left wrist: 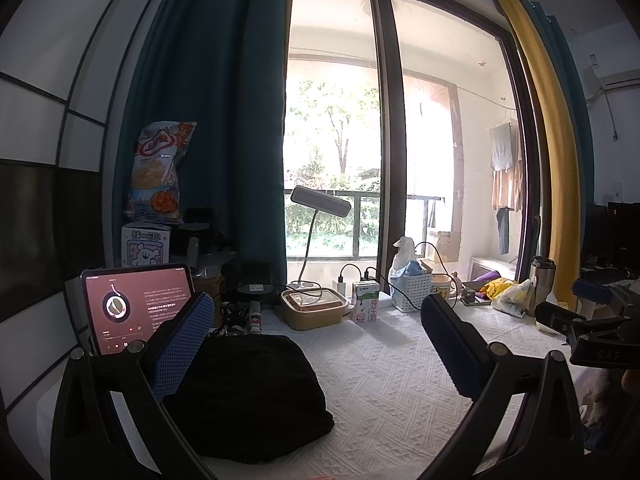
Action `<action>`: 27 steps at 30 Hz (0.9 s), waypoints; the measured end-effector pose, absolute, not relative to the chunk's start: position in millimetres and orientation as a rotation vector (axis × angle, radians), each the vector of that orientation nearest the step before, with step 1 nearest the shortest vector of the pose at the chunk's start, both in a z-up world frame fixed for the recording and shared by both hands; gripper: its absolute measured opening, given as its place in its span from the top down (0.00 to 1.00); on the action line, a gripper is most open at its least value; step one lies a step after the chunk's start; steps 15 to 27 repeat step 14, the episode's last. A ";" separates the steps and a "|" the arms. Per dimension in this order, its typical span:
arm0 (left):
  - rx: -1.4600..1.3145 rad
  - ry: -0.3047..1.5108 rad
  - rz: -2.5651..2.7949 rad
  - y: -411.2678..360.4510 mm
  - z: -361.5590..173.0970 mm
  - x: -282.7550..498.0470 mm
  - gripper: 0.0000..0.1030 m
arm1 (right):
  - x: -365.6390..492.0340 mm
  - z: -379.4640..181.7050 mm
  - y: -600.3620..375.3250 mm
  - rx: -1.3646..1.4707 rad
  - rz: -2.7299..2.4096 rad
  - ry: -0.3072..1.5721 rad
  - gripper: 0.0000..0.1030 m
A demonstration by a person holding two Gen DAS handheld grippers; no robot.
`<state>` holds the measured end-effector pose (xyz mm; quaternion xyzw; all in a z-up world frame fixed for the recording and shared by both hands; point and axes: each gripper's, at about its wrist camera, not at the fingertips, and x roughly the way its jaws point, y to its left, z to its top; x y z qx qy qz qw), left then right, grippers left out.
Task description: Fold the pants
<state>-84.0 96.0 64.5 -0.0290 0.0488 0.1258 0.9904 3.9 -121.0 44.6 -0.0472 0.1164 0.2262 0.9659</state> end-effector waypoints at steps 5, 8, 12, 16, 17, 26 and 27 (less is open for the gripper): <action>-0.057 0.099 0.249 95.5 65.3 -82.6 0.01 | 3.9 44.6 -120.8 -0.095 0.457 0.236 0.00; -0.057 0.099 0.249 95.0 65.3 -82.7 0.01 | 4.2 44.2 -120.6 -0.095 0.457 0.237 0.00; -0.060 0.093 0.240 95.4 65.2 -82.5 0.01 | 4.1 44.1 -120.4 -0.096 0.458 0.238 0.00; -0.062 0.084 0.229 95.5 65.3 -82.9 0.01 | 3.5 44.3 -120.5 -0.096 0.457 0.236 0.00; -0.062 0.084 0.229 95.5 65.3 -82.9 0.01 | 3.5 44.3 -120.5 -0.096 0.457 0.236 0.00; -0.062 0.084 0.229 95.5 65.3 -82.9 0.01 | 3.5 44.3 -120.5 -0.096 0.457 0.236 0.00; -0.062 0.084 0.229 95.5 65.3 -82.9 0.01 | 3.5 44.3 -120.5 -0.096 0.457 0.236 0.00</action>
